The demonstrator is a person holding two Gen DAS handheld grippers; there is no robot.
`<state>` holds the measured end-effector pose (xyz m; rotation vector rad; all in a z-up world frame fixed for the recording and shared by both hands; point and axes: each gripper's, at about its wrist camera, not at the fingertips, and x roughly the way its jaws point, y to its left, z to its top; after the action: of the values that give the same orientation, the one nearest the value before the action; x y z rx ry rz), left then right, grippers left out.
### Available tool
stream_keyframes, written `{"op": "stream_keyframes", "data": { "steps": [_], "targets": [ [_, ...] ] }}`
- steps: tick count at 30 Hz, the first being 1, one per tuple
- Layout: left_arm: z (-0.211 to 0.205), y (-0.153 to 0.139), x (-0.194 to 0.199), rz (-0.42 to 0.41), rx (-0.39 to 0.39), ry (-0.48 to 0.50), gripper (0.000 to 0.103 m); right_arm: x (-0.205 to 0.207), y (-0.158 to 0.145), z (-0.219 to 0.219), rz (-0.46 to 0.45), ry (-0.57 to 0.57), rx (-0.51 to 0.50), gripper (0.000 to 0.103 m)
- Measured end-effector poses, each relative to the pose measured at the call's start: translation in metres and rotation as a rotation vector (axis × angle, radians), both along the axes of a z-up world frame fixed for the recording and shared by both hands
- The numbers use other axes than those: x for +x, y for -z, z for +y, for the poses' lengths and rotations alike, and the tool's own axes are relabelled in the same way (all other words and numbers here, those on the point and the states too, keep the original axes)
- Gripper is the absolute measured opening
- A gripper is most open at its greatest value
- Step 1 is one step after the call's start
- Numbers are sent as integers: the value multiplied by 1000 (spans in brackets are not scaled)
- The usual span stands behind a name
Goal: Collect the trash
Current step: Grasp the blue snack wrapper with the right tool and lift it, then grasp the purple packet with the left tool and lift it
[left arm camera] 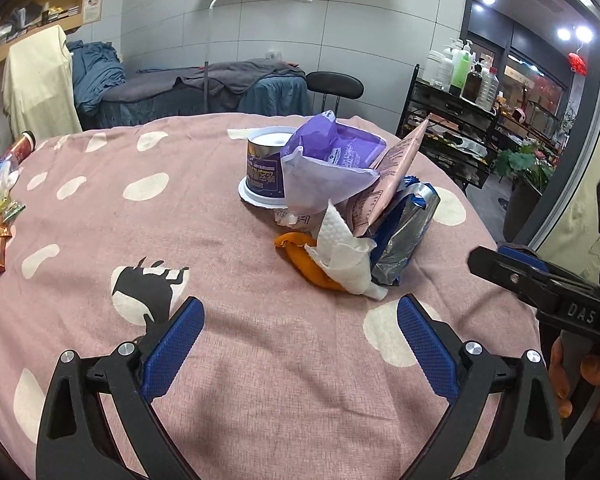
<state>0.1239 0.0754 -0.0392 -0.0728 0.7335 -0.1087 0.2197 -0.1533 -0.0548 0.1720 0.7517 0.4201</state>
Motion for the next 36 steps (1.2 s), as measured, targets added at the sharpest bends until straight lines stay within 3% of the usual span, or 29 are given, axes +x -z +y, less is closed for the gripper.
{"op": "stream_keyframes", "data": {
  "steps": [9,12,14,17,22,30,36],
  "targets": [
    [12,1,26,17,-27,10,95,41,3,38,36,-57,-93,65],
    [20,-1,37,13,-45,-1,94,53,4,44,43,-65,-92,49],
    [24,-2,45,18,-69,-6,93,56,9,46,61,-78,-92,22],
    [29,-2,53,28,-107,-11,90,52,6,41,29,-73,-64,13],
    [22,-4,53,30,-132,18,87,33,-6,29,-27,-50,-44,9],
    [8,-7,66,14,-56,31,86,-12,-18,-6,-93,10,-39,9],
    [13,-13,87,22,-131,48,85,-38,-24,-32,-147,86,-96,9]
  ]
}}
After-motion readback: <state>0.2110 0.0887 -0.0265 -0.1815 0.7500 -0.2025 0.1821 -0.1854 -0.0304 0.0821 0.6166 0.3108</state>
